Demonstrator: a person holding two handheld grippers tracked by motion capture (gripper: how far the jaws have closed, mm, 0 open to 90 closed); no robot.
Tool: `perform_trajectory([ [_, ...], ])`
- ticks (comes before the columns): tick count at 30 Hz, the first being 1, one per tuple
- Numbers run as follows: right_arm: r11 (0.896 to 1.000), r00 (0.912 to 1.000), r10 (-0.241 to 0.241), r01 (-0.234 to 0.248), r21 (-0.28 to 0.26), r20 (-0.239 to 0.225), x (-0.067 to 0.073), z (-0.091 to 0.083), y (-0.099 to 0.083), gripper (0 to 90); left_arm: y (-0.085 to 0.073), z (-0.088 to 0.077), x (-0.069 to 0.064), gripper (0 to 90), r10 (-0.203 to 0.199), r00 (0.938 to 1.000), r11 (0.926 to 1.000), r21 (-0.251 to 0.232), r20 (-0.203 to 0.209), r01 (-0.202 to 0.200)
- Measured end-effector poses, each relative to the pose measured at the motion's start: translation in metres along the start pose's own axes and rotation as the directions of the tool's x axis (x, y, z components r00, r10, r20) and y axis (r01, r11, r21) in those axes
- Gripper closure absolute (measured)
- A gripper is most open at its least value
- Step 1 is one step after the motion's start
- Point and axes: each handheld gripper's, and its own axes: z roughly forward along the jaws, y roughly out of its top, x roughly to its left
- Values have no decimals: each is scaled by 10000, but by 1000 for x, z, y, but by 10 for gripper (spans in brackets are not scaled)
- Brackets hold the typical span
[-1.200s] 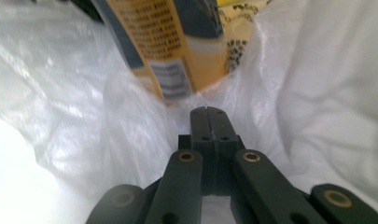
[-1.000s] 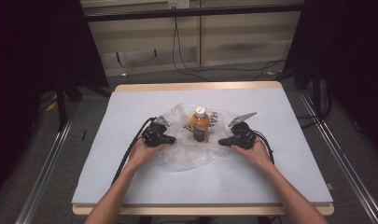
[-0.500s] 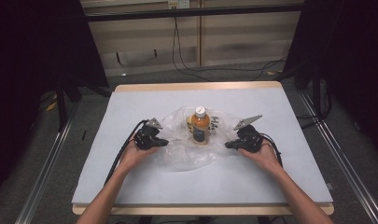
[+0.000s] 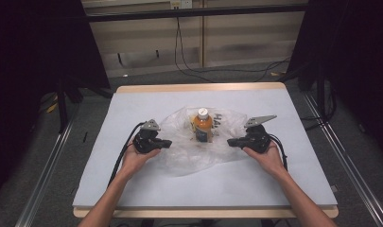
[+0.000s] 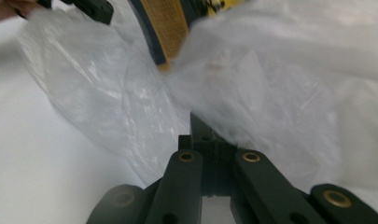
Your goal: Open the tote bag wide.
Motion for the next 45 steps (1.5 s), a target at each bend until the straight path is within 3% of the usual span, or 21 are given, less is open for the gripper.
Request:
perform_trajectory([
  [4, 9977, 9997, -236, 229, -643, -107, 12, -19, 13, 900, 10, -16, -16, 900, 596, 9982, 9974, -406, 41, -594],
  [7, 9960, 9989, -476, 474, -751, -20, 18, -28, 21, 900, 16, -22, -20, 900, 747, 9970, 9948, -701, 183, -733],
  [13, 9927, 9979, -638, 644, -1020, 90, 17, -38, 43, 900, 35, -27, -23, 900, 848, 9959, 9908, -1089, 313, -810],
  [16, 9885, 9968, -784, 797, -1284, 150, 16, -43, 64, 900, 53, -28, -25, 900, 1271, 9915, 9832, -1354, 265, -1224],
  [19, 9871, 9962, -817, 849, -1360, 293, 10, -44, 79, 900, 70, -29, -25, 900, 1411, 9897, 9797, -1469, 224, -1363],
  [22, 9884, 9964, -690, 750, -1317, 499, -1, -41, 94, 900, 83, -24, -18, 900, 1255, 9918, 9816, -1482, 258, -1203],
  [26, 9919, 9966, -596, 655, -1092, 564, -14, -29, 96, 900, 92, -5, -6, 900, 898, 9956, 9818, -1703, 258, -841],
  [27, 9949, 9982, -368, 410, -924, 473, -22, -16, 92, 900, 92, 4, -2, 900, 724, 9966, 9797, -1901, 398, -636],
  [28, 9949, 9982, -368, 410, -924, 473, -22, -16, 92, 900, 92, 11, 0, 900, 579, 9972, 9806, -1902, 480, -478],
  [31, 9978, 9991, -254, 274, -607, 330, -25, 1, 86, 900, 90, 35, 3, 900, 320, 9973, 9895, -1431, 663, -222],
  [34, 9992, 9992, -408, 408, 42, 51, -23, 18, 78, 900, 83, 50, 2, 900, 616, 9962, 9971, -476, 612, -588],
  [36, 9976, 9988, -444, 454, 516, -218, -23, 31, 74, 900, 78, 57, 1, 900, 715, 9951, 9973, -199, 678, -703],
  [37, 9955, 9986, -317, 352, 880, -413, -23, 37, 73, 900, 77, 59, -1, 900, 990, 9948, 9949, 177, 228, -994],
  [38, 9932, 9983, -256, 314, 1122, -522, -23, 43, 71, 900, 75, 62, 0, 900, 1351, 9906, 9883, 680, 202, -1362],
  [39, 9914, 9983, -181, 252, 1284, -560, -24, 48, 69, 900, 73, 67, -1, 900, 1290, 9907, 9878, 818, 436, -1322],
  [41, 9850, 9979, -135, 242, 1707, -636, -26, 58, 66, 900, 69, 72, -4, 900, 1383, 9899, 9820, 1257, 307, -1411],
  [43, 9789, 9974, -105, 249, 2029, -714, -28, 66, 64, 900, 63, 78, -7, 900, 1801, 9835, 9642, 1949, 176, -1800],
  [44, 9756, 9974, -92, 247, 2181, -715, -29, 69, 63, 900, 61, 80, -8, 900, 1788, 9838, 9615, 2094, 157, -1780],
  [45, 9744, 9975, -108, 262, 2234, -700, -31, 71, 62, 900, 58, 81, -8, 900, 1942, 9808, 9526, 2352, 191, -1931],
])
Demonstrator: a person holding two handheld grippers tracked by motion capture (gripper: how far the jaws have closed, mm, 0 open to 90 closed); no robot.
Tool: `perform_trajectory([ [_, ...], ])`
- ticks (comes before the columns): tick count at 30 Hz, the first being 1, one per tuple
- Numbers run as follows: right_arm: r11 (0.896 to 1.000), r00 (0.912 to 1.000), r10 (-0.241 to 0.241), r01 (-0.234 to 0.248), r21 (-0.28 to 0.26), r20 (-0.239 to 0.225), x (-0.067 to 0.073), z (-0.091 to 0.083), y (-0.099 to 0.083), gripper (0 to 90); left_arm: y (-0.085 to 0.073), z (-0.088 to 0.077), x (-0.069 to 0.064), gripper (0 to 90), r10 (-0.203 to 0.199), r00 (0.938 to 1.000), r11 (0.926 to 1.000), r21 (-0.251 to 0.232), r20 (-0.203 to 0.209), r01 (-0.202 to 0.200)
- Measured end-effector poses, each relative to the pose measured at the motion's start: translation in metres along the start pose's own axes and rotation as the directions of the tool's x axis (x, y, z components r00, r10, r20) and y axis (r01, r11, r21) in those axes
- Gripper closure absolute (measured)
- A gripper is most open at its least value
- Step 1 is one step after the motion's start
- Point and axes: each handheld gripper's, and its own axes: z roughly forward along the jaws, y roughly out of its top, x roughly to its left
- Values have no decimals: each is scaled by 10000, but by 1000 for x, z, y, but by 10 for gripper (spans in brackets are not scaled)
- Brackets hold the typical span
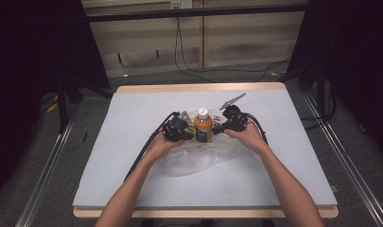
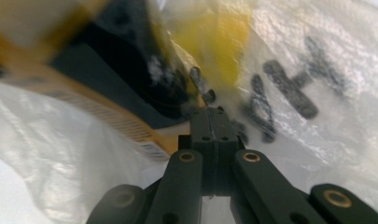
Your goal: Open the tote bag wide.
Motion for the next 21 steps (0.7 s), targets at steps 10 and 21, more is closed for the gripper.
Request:
perform_trajectory([
  [10, 9926, 9971, 712, -735, 970, 275, -22, 18, 2, 900, -3, -10, -28, 900, 809, 9965, 9948, 606, 205, -820],
  [21, 9865, 9973, 546, -614, 1515, 488, -31, 31, 27, 900, 4, -5, -49, 900, 1035, 9867, 9922, 563, 1253, -1112],
])
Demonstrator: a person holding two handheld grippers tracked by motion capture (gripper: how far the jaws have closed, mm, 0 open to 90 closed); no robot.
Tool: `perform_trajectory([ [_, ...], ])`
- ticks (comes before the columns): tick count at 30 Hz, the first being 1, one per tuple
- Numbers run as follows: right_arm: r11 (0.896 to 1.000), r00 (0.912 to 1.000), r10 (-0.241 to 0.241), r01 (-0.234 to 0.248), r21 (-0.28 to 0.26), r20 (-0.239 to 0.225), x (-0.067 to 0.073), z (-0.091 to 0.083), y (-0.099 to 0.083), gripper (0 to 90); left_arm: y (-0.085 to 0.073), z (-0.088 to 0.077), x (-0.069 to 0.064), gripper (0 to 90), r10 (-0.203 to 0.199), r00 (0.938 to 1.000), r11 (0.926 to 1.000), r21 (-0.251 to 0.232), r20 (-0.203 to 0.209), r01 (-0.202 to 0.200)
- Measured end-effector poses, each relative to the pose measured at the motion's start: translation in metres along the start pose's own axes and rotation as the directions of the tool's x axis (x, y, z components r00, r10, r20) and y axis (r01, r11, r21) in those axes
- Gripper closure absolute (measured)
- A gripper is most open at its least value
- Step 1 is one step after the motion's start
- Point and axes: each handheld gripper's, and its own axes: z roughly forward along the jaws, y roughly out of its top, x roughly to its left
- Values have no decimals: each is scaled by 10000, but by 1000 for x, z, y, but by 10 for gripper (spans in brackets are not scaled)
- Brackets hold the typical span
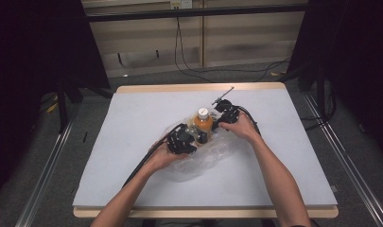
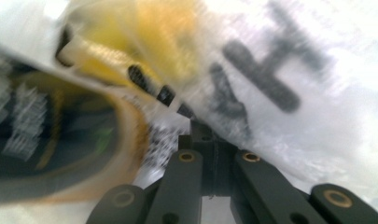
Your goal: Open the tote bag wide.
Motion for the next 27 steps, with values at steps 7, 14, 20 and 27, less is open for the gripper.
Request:
perform_trajectory([
  [7, 9998, 9970, 182, -177, -77, 749, -10, 4, 13, 900, 5, -1, -40, 900, 754, 9971, 9955, 577, 72, -757],
  [14, 9979, 9867, 583, -535, -359, 1514, -20, 9, 25, 900, -5, -7, -67, 900, 1184, 9917, 9904, 658, 495, -1215],
  [20, 9986, 9750, 511, -471, -237, 2162, -23, 12, 35, 900, -11, -10, -81, 900, 1169, 9915, 9914, 518, 563, -1198],
  [27, 9968, 9547, 796, -729, -341, 2866, -25, 17, 43, 900, -17, -14, -94, 900, 1433, 9882, 9888, 339, 546, -1453],
])
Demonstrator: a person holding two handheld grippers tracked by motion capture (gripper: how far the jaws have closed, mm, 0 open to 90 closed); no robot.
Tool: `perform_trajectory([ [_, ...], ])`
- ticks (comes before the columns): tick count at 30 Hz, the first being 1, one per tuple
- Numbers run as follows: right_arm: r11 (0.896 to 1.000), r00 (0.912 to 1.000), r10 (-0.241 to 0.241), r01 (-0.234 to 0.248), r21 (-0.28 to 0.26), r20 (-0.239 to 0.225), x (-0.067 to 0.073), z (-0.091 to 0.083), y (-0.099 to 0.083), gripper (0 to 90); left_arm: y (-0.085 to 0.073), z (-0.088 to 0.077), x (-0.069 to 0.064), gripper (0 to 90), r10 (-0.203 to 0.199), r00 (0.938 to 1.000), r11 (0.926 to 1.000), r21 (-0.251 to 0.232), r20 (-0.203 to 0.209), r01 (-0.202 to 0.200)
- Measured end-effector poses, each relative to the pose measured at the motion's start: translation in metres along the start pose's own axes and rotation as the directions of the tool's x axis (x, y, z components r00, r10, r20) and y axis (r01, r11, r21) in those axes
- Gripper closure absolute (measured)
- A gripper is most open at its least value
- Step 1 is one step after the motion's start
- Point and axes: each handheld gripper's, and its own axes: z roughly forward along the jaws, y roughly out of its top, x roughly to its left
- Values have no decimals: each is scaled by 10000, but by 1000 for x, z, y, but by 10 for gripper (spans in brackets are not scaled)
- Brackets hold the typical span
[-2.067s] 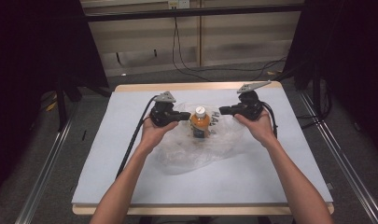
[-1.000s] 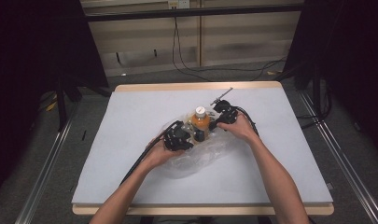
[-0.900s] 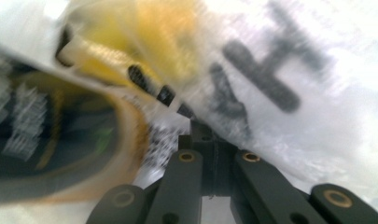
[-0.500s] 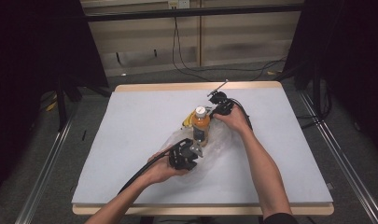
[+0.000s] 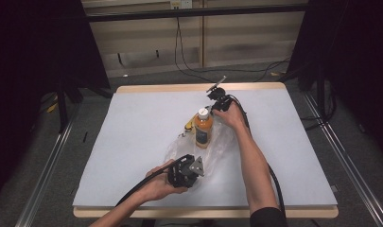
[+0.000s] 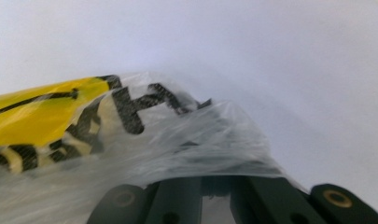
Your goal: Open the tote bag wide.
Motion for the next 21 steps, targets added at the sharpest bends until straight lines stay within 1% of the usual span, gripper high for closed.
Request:
perform_trajectory([
  [1, 10000, 10000, -35, 36, -68, 61, 0, 1, 0, 900, -2, 0, 1, 900, -114, 9999, 9999, -127, 34, 114],
  [2, 9999, 9999, 31, -30, -98, 97, 0, 1, 0, 900, -3, 0, 3, 900, -263, 9994, 9995, -166, 216, 266],
  [3, 9998, 10000, 9, -9, -197, 15, 0, 0, -2, 900, -4, -3, 9, 900, -289, 9990, 9994, -201, 347, 296],
  [4, 9998, 10000, 9, -9, -197, 15, 0, 0, -2, 900, -4, -3, 9, 900, -289, 9990, 9994, -201, 347, 296],
  [5, 9998, 9996, 5, -11, -219, -268, 0, -2, -3, 900, -5, -4, 11, 900, -407, 9983, 9986, -324, 427, 421],
  [6, 9991, 9974, -102, 72, -429, -708, 0, -5, -6, 900, -5, -6, 13, 900, -531, 9983, 9971, -527, 249, 544],
  [7, 9973, 9953, -174, 103, -732, -958, 1, -9, -8, 900, -5, -11, 16, 900, -533, 9980, 9965, -622, 326, 552],
  [8, 9956, 9925, -175, 62, -931, -1209, 2, -14, -10, 900, -4, -14, 18, 900, -577, 9978, 9942, -890, 315, 603],
  [9, 9927, 9888, -238, 59, -1206, -1476, 2, -20, -12, 900, -3, -19, 20, 900, -709, 9970, 9916, -1060, 294, 737],
  [10, 9899, 9841, -333, 85, -1414, -1742, 2, -25, -14, 900, -1, -25, 22, 900, -756, 9967, 9888, -1263, 305, 789],
  [11, 9868, 9800, -513, 201, -1606, -1923, 4, -32, -16, 900, 0, -29, 24, 900, -705, 9968, 9893, -1252, 367, 745],
  [12, 9843, 9774, -679, 328, -1733, -2003, 5, -36, -17, 900, 2, -34, 26, 900, -791, 9965, 9833, -1624, 254, 822],
  [13, 9821, 9718, -755, 337, -1854, -2234, 9, -43, -20, 900, 5, -38, 27, 900, -751, 9971, 9833, -1652, 147, 765],
  [14, 9802, 9702, -909, 474, -1921, -2244, 13, -48, -22, 900, 7, -41, 29, 900, -785, 9968, 9815, -1762, -165, 744],
  [15, 9793, 9680, -1087, 652, -1916, -2261, 18, -54, -25, 900, 9, -45, 33, 900, -805, 9968, 9798, -1842, -39, 784],
  [16, 9779, 9670, -1226, 793, -1934, -2234, 20, -58, -27, 900, 10, -49, 38, 900, -913, 9958, 9740, -2079, 26, 899],
  [17, 9779, 9670, -1226, 793, -1934, -2234, 20, -58, -27, 900, 12, -53, 44, 900, -1039, 9944, 9711, -2180, -206, 969],
  [18, 9770, 9660, -1262, 816, -1971, -2255, 23, -61, -30, 900, 13, -55, 49, 900, -1149, 9929, 9690, -2235, -306, 1053],
  [19, 9763, 9649, -1309, 857, -1985, -2275, 24, -61, -32, 900, 14, -57, 54, 900, -1266, 9907, 9676, -2264, -506, 1121],
  [20, 9773, 9632, -1309, 855, -1940, -2347, 26, -62, -36, 900, 15, -56, 59, 900, -1385, 9867, 9687, -2189, -855, 1170],
  [21, 9787, 9630, -1416, 1015, -1782, -2292, 31, -57, -43, 900, 16, -53, 64, 900, -1354, 9861, 9765, -1812, -960, 1164],
])
